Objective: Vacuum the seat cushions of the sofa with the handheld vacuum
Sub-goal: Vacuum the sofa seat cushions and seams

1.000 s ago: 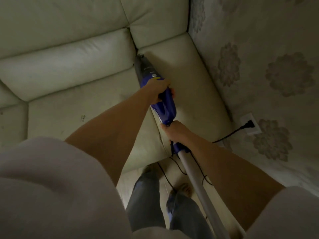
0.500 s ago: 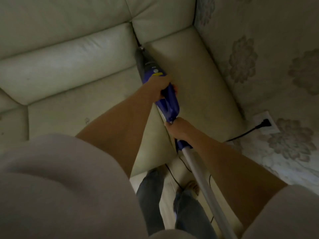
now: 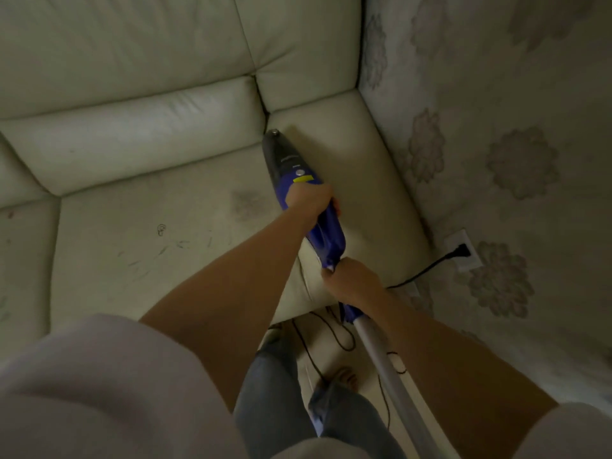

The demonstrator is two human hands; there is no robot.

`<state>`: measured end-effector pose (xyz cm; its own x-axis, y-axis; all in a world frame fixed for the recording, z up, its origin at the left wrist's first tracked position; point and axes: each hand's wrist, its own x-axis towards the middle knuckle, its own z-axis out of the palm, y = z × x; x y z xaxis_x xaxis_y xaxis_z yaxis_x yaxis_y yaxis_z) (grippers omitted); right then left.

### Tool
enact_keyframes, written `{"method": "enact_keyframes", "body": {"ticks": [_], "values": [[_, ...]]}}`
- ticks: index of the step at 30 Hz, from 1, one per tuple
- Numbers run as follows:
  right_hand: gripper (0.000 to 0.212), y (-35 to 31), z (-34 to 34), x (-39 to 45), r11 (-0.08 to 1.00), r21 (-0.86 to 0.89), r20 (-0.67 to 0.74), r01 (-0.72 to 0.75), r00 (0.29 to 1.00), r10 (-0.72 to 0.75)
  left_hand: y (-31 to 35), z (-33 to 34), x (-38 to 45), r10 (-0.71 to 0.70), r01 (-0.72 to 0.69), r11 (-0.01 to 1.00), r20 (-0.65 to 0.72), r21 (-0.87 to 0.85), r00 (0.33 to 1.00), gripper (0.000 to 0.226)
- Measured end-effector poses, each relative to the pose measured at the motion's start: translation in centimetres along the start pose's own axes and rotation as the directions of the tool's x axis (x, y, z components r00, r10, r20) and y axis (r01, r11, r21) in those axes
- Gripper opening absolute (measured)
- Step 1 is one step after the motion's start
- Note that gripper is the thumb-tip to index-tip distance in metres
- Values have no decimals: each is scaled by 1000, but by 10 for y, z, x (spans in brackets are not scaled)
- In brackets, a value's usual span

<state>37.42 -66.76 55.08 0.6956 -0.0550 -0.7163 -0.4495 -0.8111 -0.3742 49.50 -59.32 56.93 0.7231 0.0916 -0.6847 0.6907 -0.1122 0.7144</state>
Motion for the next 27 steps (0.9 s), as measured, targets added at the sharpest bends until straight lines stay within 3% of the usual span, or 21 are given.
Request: {"method": "enact_keyframes", "body": {"ticks": [6,12,15,20,27], "values": [[40,63,-6,-33,997,66,-64,39,997,-35,-12,51,-58,92,-86,990,-49,114,995,35],[37,91,-26,-45,993,109,-156,44,987,-26,-3,81,-90,193,-193,981,5,36,981,32],[37,86,-36,-41,993,90,-162,80,985,-65,9,79,-91,179,-180,983,-44,-21,983,28],[43,62,-46,-31,988,-89,-221,129,964,-146,29,57,-85,140,-151,984,-119,-94,983,19],[43,24,-48,-14,987,-104,-217,124,965,-144,49,28,-61,122,-130,988,-91,-84,988,13]]}}
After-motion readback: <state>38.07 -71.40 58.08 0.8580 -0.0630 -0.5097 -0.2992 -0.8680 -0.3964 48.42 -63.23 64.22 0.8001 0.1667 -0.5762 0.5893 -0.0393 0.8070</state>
